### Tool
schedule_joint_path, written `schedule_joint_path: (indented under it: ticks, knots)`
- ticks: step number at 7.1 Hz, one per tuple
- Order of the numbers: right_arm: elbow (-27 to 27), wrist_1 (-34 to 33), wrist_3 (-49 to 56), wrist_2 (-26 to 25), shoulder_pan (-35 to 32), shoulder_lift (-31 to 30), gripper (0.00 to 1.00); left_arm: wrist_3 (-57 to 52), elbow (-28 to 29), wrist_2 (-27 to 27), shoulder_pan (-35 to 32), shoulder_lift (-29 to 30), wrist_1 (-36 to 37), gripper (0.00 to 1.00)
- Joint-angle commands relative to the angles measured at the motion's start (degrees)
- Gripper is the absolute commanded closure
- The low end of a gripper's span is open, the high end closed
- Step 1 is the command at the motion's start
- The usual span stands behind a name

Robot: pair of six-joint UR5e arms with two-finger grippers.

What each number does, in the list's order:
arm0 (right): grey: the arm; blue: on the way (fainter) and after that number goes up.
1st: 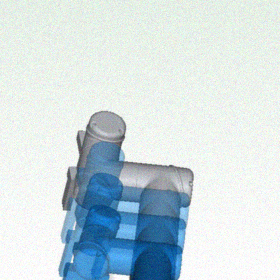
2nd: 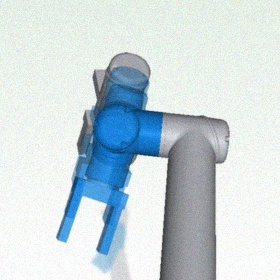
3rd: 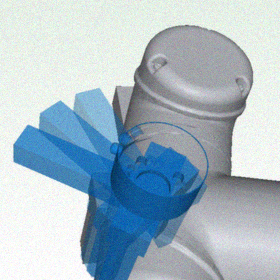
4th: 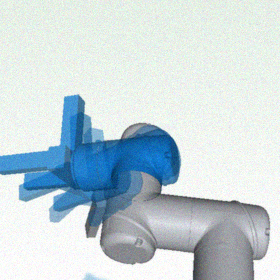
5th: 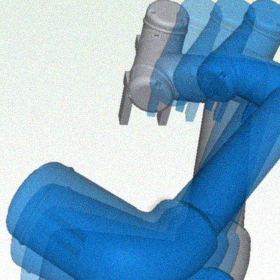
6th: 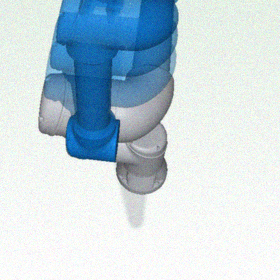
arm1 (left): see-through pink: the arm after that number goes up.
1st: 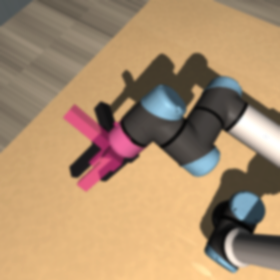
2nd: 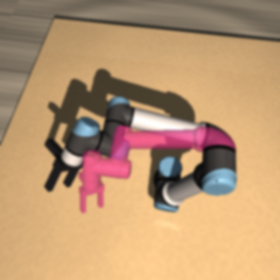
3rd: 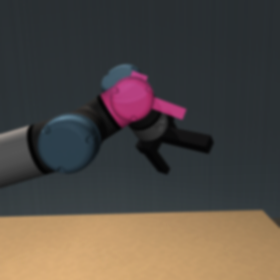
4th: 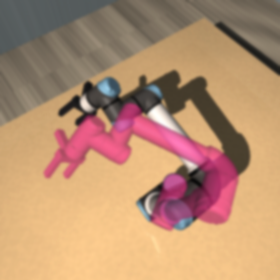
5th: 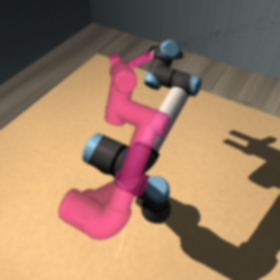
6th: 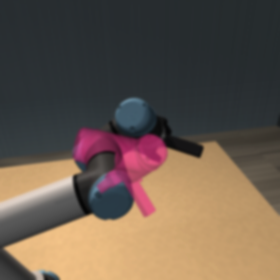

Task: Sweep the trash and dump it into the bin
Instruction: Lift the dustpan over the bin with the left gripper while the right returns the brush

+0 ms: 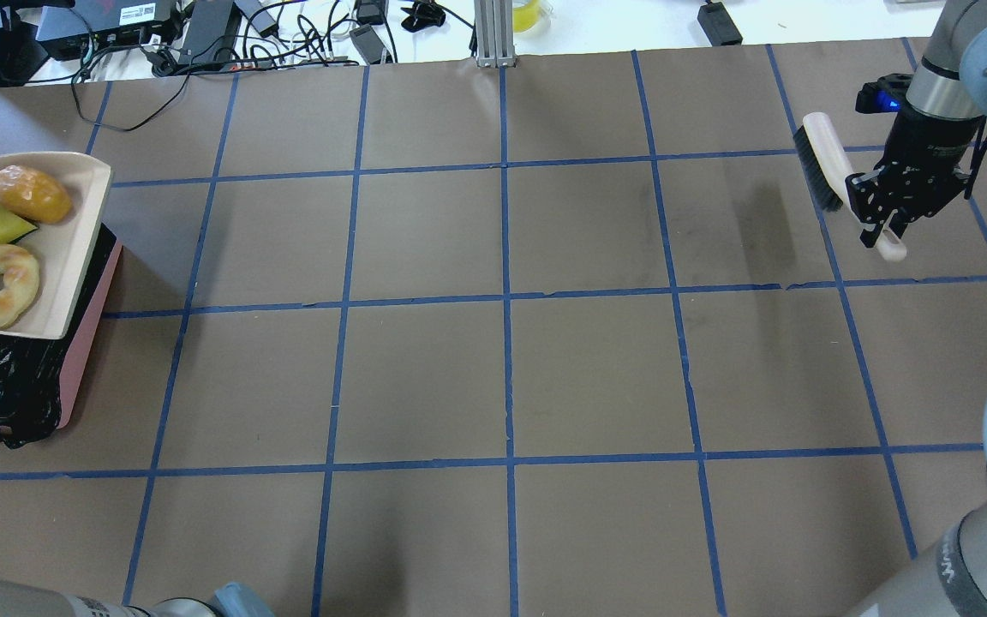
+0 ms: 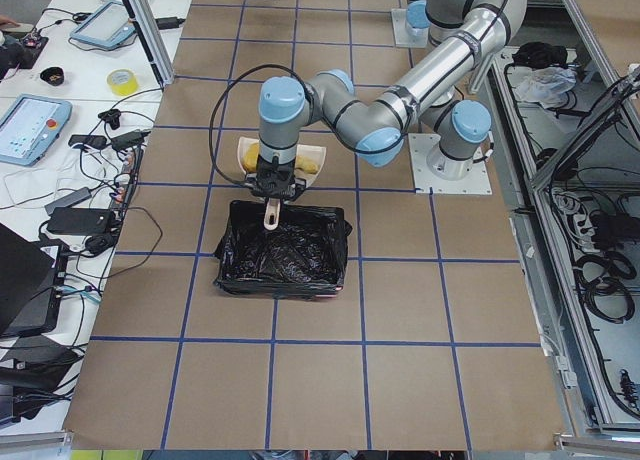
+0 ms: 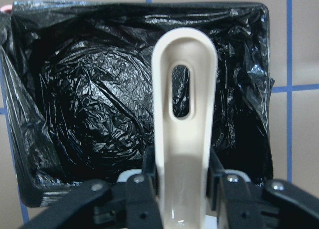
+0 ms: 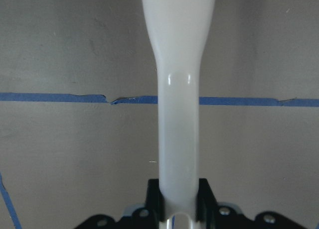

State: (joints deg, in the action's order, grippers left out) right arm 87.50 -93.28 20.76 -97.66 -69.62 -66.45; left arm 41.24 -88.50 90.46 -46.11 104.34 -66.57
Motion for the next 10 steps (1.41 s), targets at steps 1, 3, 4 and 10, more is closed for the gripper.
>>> schedule_joint_path:
  ticks: [1, 3, 4, 10]
  knots:
    - [3.02, -1.64, -0.02, -0.6, 0.1, 0.1, 1.0, -7.89, 2.1, -0.02, 3.3, 5.06, 6.42, 1.0]
    - [3.29, -1.82, -0.19, -0.6, 0.1, 0.62, 1.0, -14.76, 4.12, -3.59, 6.46, 10.41, 15.54, 1.0]
    - [3.38, -1.9, -0.45, -0.87, 0.1, 1.15, 1.0, -15.39, 5.0, -4.66, 6.47, 12.27, 18.99, 1.0]
    - [3.38, -2.61, -0.45, -0.52, 0.1, 2.12, 0.81, -42.54, 5.1, -19.69, 6.82, 11.85, 30.87, 1.0]
